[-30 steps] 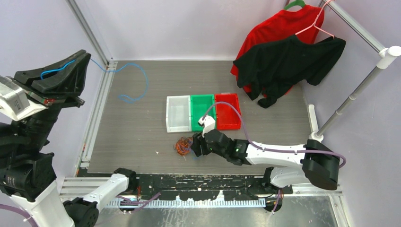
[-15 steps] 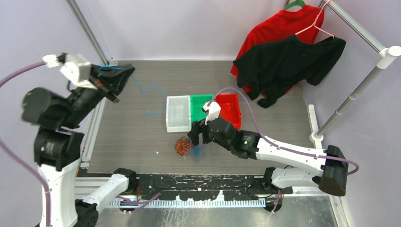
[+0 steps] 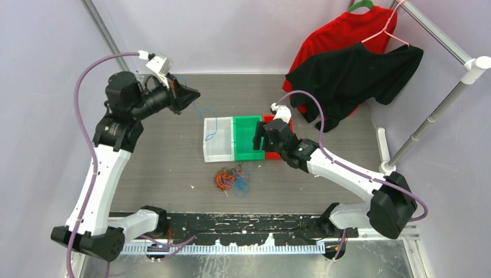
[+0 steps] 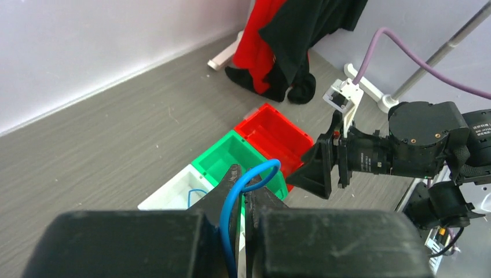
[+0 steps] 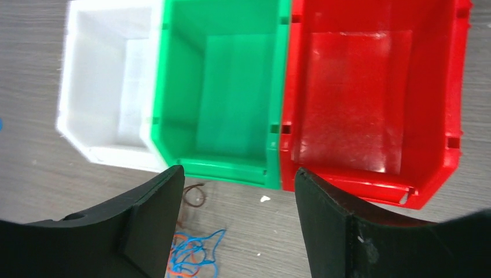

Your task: Untangle the cables

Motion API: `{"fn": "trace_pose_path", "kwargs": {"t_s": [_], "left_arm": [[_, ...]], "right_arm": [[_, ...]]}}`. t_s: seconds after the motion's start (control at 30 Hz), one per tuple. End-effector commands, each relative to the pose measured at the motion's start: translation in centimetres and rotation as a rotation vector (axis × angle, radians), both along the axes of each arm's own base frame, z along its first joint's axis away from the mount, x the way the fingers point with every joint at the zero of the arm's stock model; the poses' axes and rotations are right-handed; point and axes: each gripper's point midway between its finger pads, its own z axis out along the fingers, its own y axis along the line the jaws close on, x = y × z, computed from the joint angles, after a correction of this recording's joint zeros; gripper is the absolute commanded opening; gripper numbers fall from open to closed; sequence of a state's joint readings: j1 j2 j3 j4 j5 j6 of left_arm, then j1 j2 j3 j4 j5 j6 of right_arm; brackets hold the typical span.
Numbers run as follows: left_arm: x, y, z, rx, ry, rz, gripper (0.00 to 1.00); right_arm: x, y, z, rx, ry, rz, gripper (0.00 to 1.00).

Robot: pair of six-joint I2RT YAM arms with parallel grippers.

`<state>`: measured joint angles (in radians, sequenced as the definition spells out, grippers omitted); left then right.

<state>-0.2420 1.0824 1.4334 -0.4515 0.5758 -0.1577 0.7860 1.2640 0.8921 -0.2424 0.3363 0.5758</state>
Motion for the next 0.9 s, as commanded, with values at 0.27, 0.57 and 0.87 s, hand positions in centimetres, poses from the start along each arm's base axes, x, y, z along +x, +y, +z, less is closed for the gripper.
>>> {"fn": "trace_pose_path", "kwargs": {"t_s": [0.27, 0.57, 0.87], "left_arm": [[3.3, -2.5, -3.8, 0.034, 0.105, -0.103, 0.0], [3.7, -2.1, -4.9, 0.099, 0.091, -0.097, 0.0], [4.6, 0.2, -8.6, 0.259, 0.111, -0.007, 0.0]], "right_arm": [[3.0, -1.7, -3.4, -0.068, 0.07, -0.126, 0.64], [4.1, 0.7, -6.1, -0.036, 0.144, -0.098, 0.42], [5.6, 4.4, -5.4, 0.045, 0.154, -0.081, 0.33]]}}
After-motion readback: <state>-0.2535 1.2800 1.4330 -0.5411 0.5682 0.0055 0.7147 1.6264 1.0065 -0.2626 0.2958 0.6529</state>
